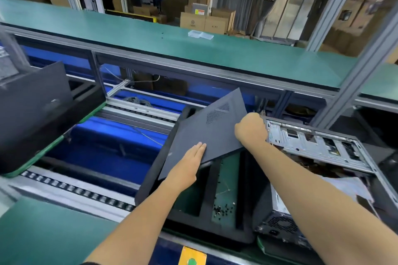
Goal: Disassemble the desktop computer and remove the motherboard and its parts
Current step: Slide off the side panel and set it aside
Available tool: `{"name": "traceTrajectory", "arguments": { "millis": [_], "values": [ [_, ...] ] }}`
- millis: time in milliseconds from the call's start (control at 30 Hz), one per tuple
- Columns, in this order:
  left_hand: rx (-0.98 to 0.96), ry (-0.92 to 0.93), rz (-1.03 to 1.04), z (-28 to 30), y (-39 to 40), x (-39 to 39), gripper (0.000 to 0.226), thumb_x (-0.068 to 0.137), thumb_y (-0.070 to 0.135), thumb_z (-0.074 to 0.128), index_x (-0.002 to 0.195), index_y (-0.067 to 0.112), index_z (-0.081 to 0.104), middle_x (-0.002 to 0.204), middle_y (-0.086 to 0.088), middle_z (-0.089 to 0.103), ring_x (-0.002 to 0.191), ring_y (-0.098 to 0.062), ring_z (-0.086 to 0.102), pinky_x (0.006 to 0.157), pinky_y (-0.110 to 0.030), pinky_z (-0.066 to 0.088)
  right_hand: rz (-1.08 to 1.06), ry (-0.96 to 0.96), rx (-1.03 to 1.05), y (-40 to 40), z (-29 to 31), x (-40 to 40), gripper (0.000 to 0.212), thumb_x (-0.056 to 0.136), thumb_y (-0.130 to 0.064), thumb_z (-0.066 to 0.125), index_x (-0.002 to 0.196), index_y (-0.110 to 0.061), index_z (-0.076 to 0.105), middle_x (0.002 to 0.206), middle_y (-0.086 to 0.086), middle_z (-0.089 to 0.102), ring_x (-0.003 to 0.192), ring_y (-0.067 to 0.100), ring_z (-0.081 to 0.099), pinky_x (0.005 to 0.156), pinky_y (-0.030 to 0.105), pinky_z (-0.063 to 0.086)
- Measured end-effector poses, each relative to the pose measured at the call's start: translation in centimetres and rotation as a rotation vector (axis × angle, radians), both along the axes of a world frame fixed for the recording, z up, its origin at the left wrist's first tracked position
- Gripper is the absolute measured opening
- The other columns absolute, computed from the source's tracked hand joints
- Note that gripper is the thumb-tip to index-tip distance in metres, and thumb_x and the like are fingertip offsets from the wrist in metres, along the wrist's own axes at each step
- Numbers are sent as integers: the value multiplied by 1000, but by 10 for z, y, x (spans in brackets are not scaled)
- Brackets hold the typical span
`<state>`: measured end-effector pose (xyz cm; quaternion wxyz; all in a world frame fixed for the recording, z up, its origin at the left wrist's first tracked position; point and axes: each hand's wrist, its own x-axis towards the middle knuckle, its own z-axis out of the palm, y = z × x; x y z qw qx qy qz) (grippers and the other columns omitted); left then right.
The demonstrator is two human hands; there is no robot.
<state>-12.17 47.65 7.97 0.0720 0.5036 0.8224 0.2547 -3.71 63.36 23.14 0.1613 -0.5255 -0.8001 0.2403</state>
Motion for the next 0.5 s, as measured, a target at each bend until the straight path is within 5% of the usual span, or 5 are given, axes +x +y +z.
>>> {"name": "traceTrajectory", "arguments": {
  "millis": [300, 500],
  "values": [
    [59, -50, 20, -12, 0, 5, 97, 79, -20, 47, 154, 21, 2, 160, 7, 4, 146, -7, 3, 111, -15, 9, -9, -18, 7, -10, 0, 1, 42, 94, -15, 60, 125, 5, 41, 125, 21, 56, 111, 37, 58, 75, 35, 39],
    [66, -75, 36, -11, -11, 1, 95, 79, -21, 46, 154, 24, 8, 160, 10, 9, 145, -6, 11, 110, -13, 10, -19, 14, -98, -16, 4, 2, 47, 94, -13, 59, 132, 5, 37, 133, 20, 53, 120, 36, 54, 86, 37, 43]
  ]
}}
